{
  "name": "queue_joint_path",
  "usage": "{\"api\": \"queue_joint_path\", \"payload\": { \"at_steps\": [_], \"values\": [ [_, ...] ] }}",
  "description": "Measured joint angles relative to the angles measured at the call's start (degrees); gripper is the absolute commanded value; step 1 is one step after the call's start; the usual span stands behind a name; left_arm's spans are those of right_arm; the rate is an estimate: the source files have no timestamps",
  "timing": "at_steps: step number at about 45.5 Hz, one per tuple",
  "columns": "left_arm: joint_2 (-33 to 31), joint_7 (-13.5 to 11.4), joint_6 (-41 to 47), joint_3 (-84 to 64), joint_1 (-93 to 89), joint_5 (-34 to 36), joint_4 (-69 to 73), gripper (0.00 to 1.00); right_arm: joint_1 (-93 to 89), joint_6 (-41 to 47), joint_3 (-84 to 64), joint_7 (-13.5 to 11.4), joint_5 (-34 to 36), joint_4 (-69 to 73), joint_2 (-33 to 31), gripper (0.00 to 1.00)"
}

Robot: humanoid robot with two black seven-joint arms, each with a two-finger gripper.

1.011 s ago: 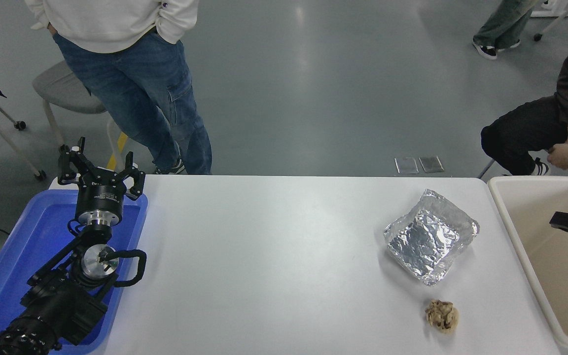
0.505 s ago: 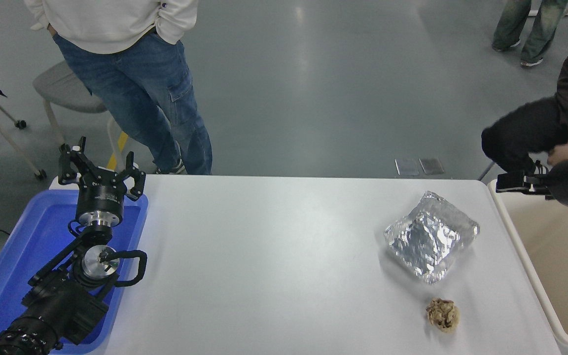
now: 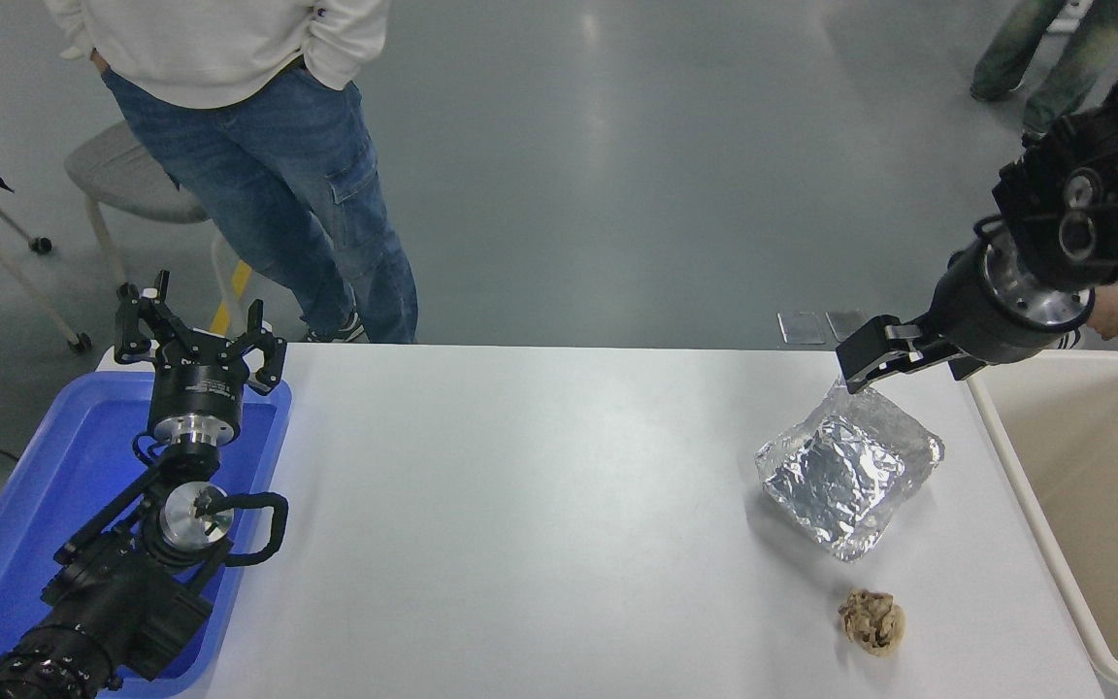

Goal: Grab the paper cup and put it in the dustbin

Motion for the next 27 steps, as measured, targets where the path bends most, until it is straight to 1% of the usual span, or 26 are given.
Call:
{"api": "queue_joint_path", "payload": {
  "at_steps": [6, 12, 21, 27],
  "values": [
    [0.0, 0.0, 0.0, 0.0, 0.0, 0.0, 0.0, 0.99, 2.6, 3.1, 1.3, 0.0, 7.3, 0.6, 4.4, 1.00],
    [0.0, 0.0, 0.0, 0.0, 0.0, 0.0, 0.0, 0.99, 4.2, 5.3, 2.7, -0.1, 13.5, 0.8, 7.2, 1.00],
    [0.0, 0.0, 0.0, 0.0, 0.0, 0.0, 0.0, 0.99, 5.8, 7.7, 3.1, -0.1, 17.3, 1.0, 9.0, 1.00],
    [0.0, 0.0, 0.0, 0.0, 0.0, 0.0, 0.0, 0.99, 6.8, 9.1, 3.0, -0.1, 18.4, 1.0, 8.4, 1.00]
  ]
}}
